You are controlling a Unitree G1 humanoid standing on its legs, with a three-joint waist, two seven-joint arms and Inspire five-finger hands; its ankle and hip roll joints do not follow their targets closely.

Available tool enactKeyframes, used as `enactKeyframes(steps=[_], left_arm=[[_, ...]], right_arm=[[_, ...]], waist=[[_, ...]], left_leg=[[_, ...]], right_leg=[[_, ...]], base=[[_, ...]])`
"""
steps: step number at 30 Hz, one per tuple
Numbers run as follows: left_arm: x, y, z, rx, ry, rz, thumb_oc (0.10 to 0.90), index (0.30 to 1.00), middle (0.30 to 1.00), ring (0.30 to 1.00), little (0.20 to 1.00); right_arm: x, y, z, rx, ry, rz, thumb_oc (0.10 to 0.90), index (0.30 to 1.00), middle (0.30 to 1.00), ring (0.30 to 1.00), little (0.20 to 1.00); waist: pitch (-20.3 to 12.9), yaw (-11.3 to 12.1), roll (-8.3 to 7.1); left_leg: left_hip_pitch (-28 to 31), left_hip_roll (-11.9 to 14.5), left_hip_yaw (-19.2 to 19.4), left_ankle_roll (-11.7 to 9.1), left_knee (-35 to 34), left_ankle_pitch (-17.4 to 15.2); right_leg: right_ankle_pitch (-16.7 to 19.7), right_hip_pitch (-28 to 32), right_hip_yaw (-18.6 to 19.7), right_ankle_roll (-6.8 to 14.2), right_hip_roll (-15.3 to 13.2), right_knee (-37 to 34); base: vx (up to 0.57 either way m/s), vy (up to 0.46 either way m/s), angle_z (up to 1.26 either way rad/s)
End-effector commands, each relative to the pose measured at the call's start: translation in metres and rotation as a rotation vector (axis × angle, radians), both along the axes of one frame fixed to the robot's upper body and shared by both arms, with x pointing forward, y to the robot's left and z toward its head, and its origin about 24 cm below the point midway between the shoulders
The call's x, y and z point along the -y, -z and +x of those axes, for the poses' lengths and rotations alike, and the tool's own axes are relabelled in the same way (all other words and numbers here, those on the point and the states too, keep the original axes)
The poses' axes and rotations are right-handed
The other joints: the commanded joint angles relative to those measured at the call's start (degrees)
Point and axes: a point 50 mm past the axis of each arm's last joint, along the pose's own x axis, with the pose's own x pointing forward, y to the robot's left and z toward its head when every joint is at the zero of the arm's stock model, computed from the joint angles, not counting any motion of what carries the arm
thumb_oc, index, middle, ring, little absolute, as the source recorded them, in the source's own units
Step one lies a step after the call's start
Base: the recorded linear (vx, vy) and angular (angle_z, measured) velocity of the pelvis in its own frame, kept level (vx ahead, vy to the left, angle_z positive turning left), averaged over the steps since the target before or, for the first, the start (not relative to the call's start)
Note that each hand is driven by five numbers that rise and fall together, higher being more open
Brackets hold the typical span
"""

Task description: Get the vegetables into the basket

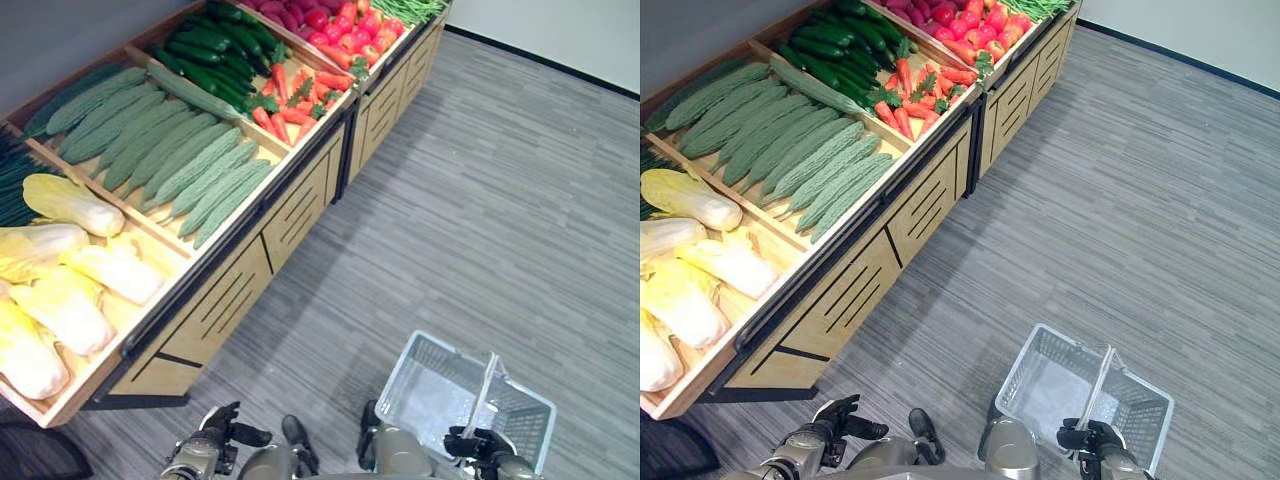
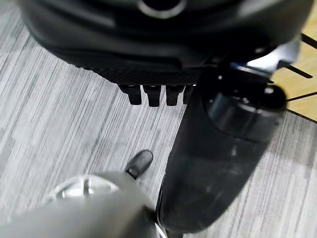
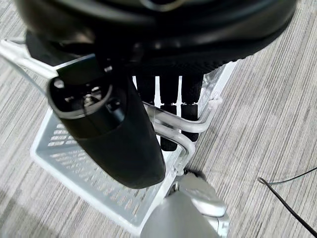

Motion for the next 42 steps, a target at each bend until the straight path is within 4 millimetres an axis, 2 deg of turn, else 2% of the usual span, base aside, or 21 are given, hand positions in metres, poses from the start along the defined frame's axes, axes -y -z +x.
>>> enactKeyframes(steps=[1, 3, 4, 5, 6, 9, 10, 11, 12, 13, 18, 19, 20, 21, 23, 24, 30, 34, 39, 41, 42], left_arm=[[-0.009, -0.005, 0.007, 0.021, 0.022, 0.033, 0.9, 1.0, 1.0, 1.0, 1.0], [-0.01, -0.005, 0.006, 0.013, 0.035, 0.035, 0.9, 1.0, 1.0, 1.0, 1.0], [-0.01, -0.006, 0.008, 0.017, 0.075, 0.046, 0.9, 1.0, 1.0, 1.0, 1.0], [-0.011, -0.009, 0.015, 0.036, 0.098, 0.057, 0.9, 1.0, 1.0, 1.0, 1.0], [-0.012, -0.011, 0.02, 0.052, 0.095, 0.06, 0.9, 1.0, 1.0, 1.0, 1.0], [-0.018, -0.011, 0.017, 0.041, 0.043, 0.066, 0.9, 1.0, 1.0, 1.0, 1.0], [-0.019, -0.01, 0.014, 0.032, 0.029, 0.064, 0.9, 1.0, 1.0, 1.0, 1.0], [-0.021, -0.008, 0.007, 0.013, -0.008, 0.06, 0.9, 1.0, 1.0, 1.0, 1.0], [-0.021, -0.008, 0.007, 0.013, -0.008, 0.06, 0.9, 1.0, 1.0, 1.0, 1.0], [-0.02, -0.006, 0.005, 0.009, -0.023, 0.05, 0.9, 1.0, 1.0, 1.0, 1.0], [-0.011, -0.005, 0.007, 0.018, -0.061, 0.016, 0.9, 1.0, 1.0, 1.0, 1.0], [-0.002, -0.006, 0.018, 0.044, -0.044, -0.005, 0.9, 1.0, 1.0, 1.0, 1.0], [-0.002, -0.006, 0.018, 0.044, -0.044, -0.006, 0.9, 1.0, 1.0, 1.0, 1.0], [0.002, -0.007, 0.02, 0.046, -0.022, -0.016, 0.9, 1.0, 1.0, 1.0, 1.0], [0.003, -0.006, 0.02, 0.041, -0.007, -0.018, 0.9, 1.0, 1.0, 1.0, 1.0], [0.006, -0.006, 0.02, 0.041, 0.006, -0.021, 0.9, 1.0, 1.0, 1.0, 1.0], [0.008, -0.004, 0.016, 0.031, 0.026, -0.019, 0.9, 1.0, 1.0, 1.0, 1.0], [0.007, -0.008, 0.023, 0.07, 0.037, -0.016, 0.9, 1.0, 1.0, 1.0, 1.0], [0.011, -0.017, 0.039, 0.162, 0.052, -0.038, 0.9, 1.0, 1.0, 1.0, 1.0], [0.013, -0.024, 0.049, 0.221, 0.063, -0.055, 0.9, 1.0, 1.0, 1.0, 1.0], [0.016, -0.035, 0.059, 0.306, 0.07, -0.089, 0.9, 1.0, 1.0, 1.0, 1.0]], right_arm=[[0.003, 0.003, -0.018, -0.107, -0.123, -0.026, 0.4, 0.3, 0.3, 0.3, 0.3], [0.0, 0.004, -0.016, -0.109, -0.15, -0.018, 0.4, 0.3, 0.3, 0.3, 0.3], [-0.003, 0.004, -0.014, -0.12, -0.192, -0.017, 0.4, 0.3, 0.3, 0.3, 0.3], [-0.002, 0.004, -0.011, -0.118, -0.208, -0.023, 0.4, 0.3, 0.3, 0.3, 0.3], [-0.003, 0.004, -0.013, -0.126, -0.212, -0.018, 0.4, 0.3, 0.3, 0.3, 0.3], [-0.006, 0.007, -0.02, -0.155, -0.216, -0.005, 0.4, 0.3, 0.3, 0.3, 0.3], [-0.008, 0.008, -0.023, -0.164, -0.215, 0.004, 0.4, 0.3, 0.3, 0.3, 0.3], [-0.01, 0.01, -0.03, -0.2, -0.239, 0.008, 0.4, 0.3, 0.3, 0.3, 0.3], [-0.01, 0.01, -0.03, -0.2, -0.239, 0.008, 0.4, 0.3, 0.3, 0.3, 0.3], [-0.01, 0.011, -0.032, -0.211, -0.244, 0.004, 0.4, 0.3, 0.3, 0.3, 0.3], [-0.009, 0.008, -0.02, -0.172, -0.265, -0.018, 0.4, 0.3, 0.3, 0.3, 0.3], [-0.003, 0.004, -0.013, -0.152, -0.277, -0.037, 0.4, 0.3, 0.3, 0.3, 0.3], [-0.003, 0.004, -0.013, -0.152, -0.277, -0.037, 0.4, 0.3, 0.3, 0.3, 0.3], [0.0, 0.003, -0.011, -0.147, -0.274, -0.045, 0.4, 0.3, 0.3, 0.3, 0.3], [0.0, 0.003, -0.011, -0.148, -0.266, -0.04, 0.4, 0.3, 0.3, 0.3, 0.3], [0.001, 0.003, -0.012, -0.149, -0.26, -0.041, 0.4, 0.3, 0.3, 0.3, 0.3], [-0.003, 0.005, -0.017, -0.165, -0.247, -0.032, 0.4, 0.3, 0.3, 0.3, 0.3], [-0.002, 0.006, -0.02, -0.181, -0.232, -0.038, 0.4, 0.3, 0.3, 0.3, 0.3], [0.007, 0.003, -0.024, -0.193, -0.205, -0.058, 0.4, 0.3, 0.3, 0.3, 0.3], [0.011, 0.002, -0.025, -0.192, -0.192, -0.065, 0.4, 0.3, 0.3, 0.3, 0.3], [0.016, 0.0, -0.026, -0.192, -0.171, -0.074, 0.4, 0.3, 0.3, 0.3, 0.3]], waist=[[-0.4, 1.8, -0.19], [-0.1, 1.9, 0.02], [-0.3, 2.2, 0.54], [-0.1, 2.3, 0.71], [0.3, 1.9, 0.48], [-0.2, 2.3, -0.16], [-0.5, 2.3, -0.44], [-2.0, 2.8, -0.79], [-2.0, 2.8, -0.79], [-2.8, 3.1, -0.93], [-3.1, 2.9, -1.25], [-2.5, 1.6, -1.56], [-2.5, 1.5, -1.57], [-2.3, 0.7, -1.42], [-3.1, 0.5, -0.92], [-3.3, 0.2, -0.69], [-4.3, 0.5, -0.04], [-4.2, 1.3, 0.11], [-4.3, 2.2, 0.57], [-4.3, 2.6, 0.84], [-4.3, 3.1, 1.09]], left_leg=[[2.6, 1.3, -4.1, -2.2, 0.8, -4.8], [4.2, 0.5, -5.0, -1.7, -0.8, -4.4], [5.0, 0.5, -4.8, -2.0, -2.4, -3.7], [5.1, 0.7, -6.1, -2.3, -2.5, -3.2], [5.3, 0.9, -7.7, -2.6, -1.6, -3.3], [5.1, 1.1, -9.6, -2.8, -0.2, -3.5], [5.3, 1.3, -10.7, -3.0, 0.2, -3.7], [6.0, 2.4, -13.4, -4.2, -1.2, -2.3], [6.0, 2.4, -13.4, -4.2, -1.3, -2.3], [6.1, 3.5, -15.6, -5.2, -2.3, -1.1], [3.8, 5.4, -21.5, -7.7, -3.9, 3.4], [2.0, 5.6, -17.3, -7.7, -2.4, 3.8], [1.9, 5.6, -17.4, -7.7, -2.3, 3.7], [2.7, 6.3, -11.6, -8.0, 2.3, 0.8], [3.2, 6.0, -10.1, -8.4, 1.5, 0.3], [2.9, 5.9, -9.2, -8.5, 0.4, 1.3], [5.0, 5.0, -8.6, -8.0, -3.4, 1.2], [6.0, 4.0, -8.1, -7.1, -4.4, 0.4], [6.0, 3.0, -8.7, -6.3, -4.4, -0.5], [6.0, 2.8, -9.0, -6.1, -4.4, -0.6], [5.9, 2.6, -9.4, -6.0, -4.4, -0.6]], right_leg=[[-1.5, 1.6, 5.6, 4.5, 0.3, 7.6], [-0.3, -0.8, 7.4, 4.7, 0.7, 11.2], [1.0, -2.0, 8.1, 4.7, 1.6, 7.6], [1.4, -2.6, 11.0, 4.8, 3.3, 1.9], [0.9, -2.8, 15.8, 5.0, 4.9, -1.7], [0.4, -3.0, 19.9, 4.3, 6.7, -3.5], [-0.8, -2.2, 20.0, 3.8, 7.0, -3.4], [-2.6, 0.1, 19.5, 2.3, 8.3, -3.6], [-2.6, 0.1, 19.4, 2.2, 8.3, -3.6], [-3.9, 1.2, 18.1, 1.1, 9.2, -3.6], [-6.6, 2.9, 12.1, -1.7, 10.0, -3.4], [-7.1, 3.5, 7.5, -2.0, 8.0, -3.1], [-7.1, 3.5, 7.4, -2.0, 8.0, -3.0], [-8.0, 4.4, 5.5, -2.1, 7.3, -3.1], [-8.2, 4.8, 4.0, -2.0, 7.5, -4.1], [-7.7, 5.0, 3.2, -1.8, 7.4, -4.5], [-6.6, 6.3, 3.4, -1.0, 7.2, -6.1], [-4.2, 6.4, 4.1, 0.1, 6.5, -8.0], [-2.2, 6.3, 4.5, 1.2, 5.9, -9.1], [-1.7, 6.4, 4.3, 1.5, 5.7, -9.6], [-1.2, 6.6, 3.8, 1.8, 5.4, -10.2]], base=[[0.03, 0.249, 0.14], [0.02, 0.207, 0.43], [0.02, 0.041, 0.5], [0.05, -0.062, 0.28], [0.06, -0.152, 0.04], [0.06, -0.208, 0.82], [0.19, -0.478, 1.39], [0.16, -0.398, 1.18], [0.19, -0.578, 1.09], [0.1, -0.398, 0.82], [0.04, -0.428, 0.81], [-0.05, -0.216, 1.18], [-0.04, -0.156, 1.14], [0.01, -0.022, 1.33], [0.0, 0.008, 1.36], [-0.02, 0.067, 0.36], [0.01, 0.117, 0.07], [-0.05, 0.154, -0.08], [-0.05, 0.101, -0.07], [-0.07, 0.08, -0.02], [-0.06, 0.05, 0.03]])
